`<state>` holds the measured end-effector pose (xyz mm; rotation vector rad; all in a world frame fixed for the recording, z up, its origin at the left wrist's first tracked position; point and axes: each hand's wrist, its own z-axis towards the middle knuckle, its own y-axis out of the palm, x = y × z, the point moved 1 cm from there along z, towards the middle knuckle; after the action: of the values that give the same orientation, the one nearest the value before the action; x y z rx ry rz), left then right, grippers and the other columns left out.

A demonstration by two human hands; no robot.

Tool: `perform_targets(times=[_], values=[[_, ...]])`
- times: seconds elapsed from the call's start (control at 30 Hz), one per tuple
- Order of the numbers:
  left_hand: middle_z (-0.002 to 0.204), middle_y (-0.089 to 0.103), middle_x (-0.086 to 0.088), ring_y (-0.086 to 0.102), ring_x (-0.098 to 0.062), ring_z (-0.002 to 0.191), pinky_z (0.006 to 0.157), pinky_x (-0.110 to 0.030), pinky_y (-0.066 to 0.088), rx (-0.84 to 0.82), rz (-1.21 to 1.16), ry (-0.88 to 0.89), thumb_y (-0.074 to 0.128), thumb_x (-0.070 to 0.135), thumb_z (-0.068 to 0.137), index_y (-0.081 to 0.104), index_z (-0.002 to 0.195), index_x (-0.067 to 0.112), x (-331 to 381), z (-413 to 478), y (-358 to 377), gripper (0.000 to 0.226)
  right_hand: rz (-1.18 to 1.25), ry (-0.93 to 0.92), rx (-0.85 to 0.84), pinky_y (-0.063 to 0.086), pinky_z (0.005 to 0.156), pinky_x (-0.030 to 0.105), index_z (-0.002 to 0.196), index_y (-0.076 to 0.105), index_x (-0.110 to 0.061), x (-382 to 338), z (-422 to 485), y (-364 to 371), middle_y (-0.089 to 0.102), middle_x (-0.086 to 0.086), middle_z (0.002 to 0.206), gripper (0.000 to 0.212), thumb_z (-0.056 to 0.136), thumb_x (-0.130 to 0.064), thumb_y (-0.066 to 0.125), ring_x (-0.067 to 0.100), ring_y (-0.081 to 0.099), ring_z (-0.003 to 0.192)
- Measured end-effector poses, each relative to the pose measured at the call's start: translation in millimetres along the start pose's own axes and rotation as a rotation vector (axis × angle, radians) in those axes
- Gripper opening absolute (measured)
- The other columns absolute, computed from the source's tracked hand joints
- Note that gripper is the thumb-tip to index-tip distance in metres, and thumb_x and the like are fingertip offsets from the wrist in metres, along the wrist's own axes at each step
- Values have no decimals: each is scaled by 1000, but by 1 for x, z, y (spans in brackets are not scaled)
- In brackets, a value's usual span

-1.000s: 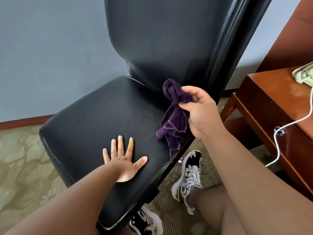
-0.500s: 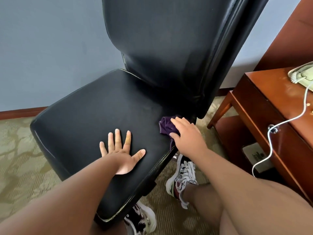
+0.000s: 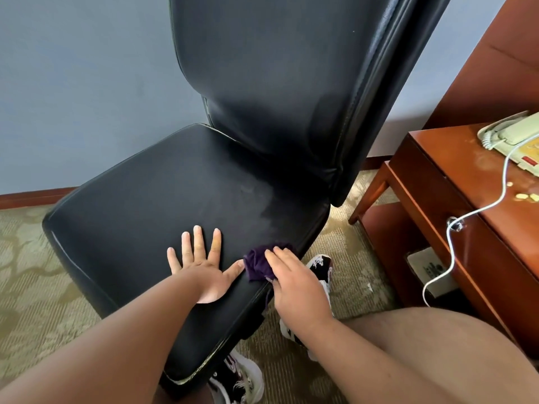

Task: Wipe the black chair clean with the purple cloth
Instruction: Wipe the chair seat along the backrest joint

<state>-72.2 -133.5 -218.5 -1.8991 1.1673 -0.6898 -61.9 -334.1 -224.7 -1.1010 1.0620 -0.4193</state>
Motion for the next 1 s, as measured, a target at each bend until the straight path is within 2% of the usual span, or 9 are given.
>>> perform_targets(times=[0.13, 0.2, 0.27, 0.37, 0.47, 0.6, 0.7, 0.87, 1.0], values=[[139, -51, 1, -43, -24, 135, 110, -55, -23, 5, -15, 16, 2, 90, 69, -40, 132, 39, -3, 1, 1, 91, -28, 2, 116, 40, 111, 42, 138, 59, -12, 9, 13, -11, 50, 10, 140, 45, 93, -16, 62, 29, 45, 129], [138, -51, 2, -44, -24, 133, 109, -54, -24, 9, -33, 28, 2, 91, 68, -40, 131, 40, -3, 2, 3, 91, -76, 68, 187, 46, 100, 42, 131, 63, -12, 19, 29, -18, 50, 7, 127, 40, 91, -20, 66, 27, 47, 113], [138, -51, 2, -45, -23, 132, 109, -53, -25, 12, -47, 33, 2, 91, 68, -40, 130, 41, -4, 2, 4, 91, -102, 166, 194, 45, 94, 37, 132, 61, -15, 34, 51, -28, 46, 2, 119, 39, 94, -25, 63, 23, 43, 106], [139, -50, 2, -46, -23, 132, 109, -53, -25, 11, -55, 36, 4, 91, 69, -40, 131, 41, -5, 2, 4, 90, -50, 313, 134, 40, 87, 34, 138, 53, -21, 53, 78, -39, 42, 0, 120, 39, 99, -30, 56, 22, 37, 113], [139, -51, 1, -46, -24, 132, 109, -54, -25, 2, -56, 27, 4, 89, 71, -41, 132, 40, -1, 3, 3, 90, -71, 334, 84, 36, 80, 32, 148, 40, -29, 53, 82, -36, 38, 0, 122, 46, 102, -28, 48, 23, 34, 108], [137, -52, 0, -44, -26, 133, 109, -55, -24, -4, -26, -3, 4, 88, 74, -41, 132, 37, 4, 2, 2, 89, -111, 349, 104, 44, 86, 36, 153, 27, -31, 28, 59, -21, 36, 0, 122, 54, 103, -31, 44, 21, 35, 102], [137, -52, -1, -44, -26, 134, 108, -56, -24, 7, -12, -17, 3, 87, 75, -41, 132, 37, 7, 3, 3, 88, -106, 303, 74, 45, 93, 42, 153, 27, -29, 3, 39, -11, 37, 2, 122, 54, 102, -33, 45, 25, 39, 107], [137, -52, -2, -42, -29, 135, 110, -58, -21, 39, 8, -28, 3, 84, 77, -42, 133, 35, 7, 5, 6, 87, -112, 167, -5, 44, 94, 39, 151, 28, -32, -37, 5, 5, 38, 1, 124, 55, 99, -29, 47, 25, 40, 110], [136, -52, -1, -43, -28, 135, 108, -57, -23, 37, -15, -14, -6, 88, 62, -43, 129, 37, 5, 4, 6, 92, -161, 99, -6, 41, 91, 39, 146, 35, -33, -28, 11, -2, 39, 0, 119, 53, 96, -26, 50, 24, 40, 109]])
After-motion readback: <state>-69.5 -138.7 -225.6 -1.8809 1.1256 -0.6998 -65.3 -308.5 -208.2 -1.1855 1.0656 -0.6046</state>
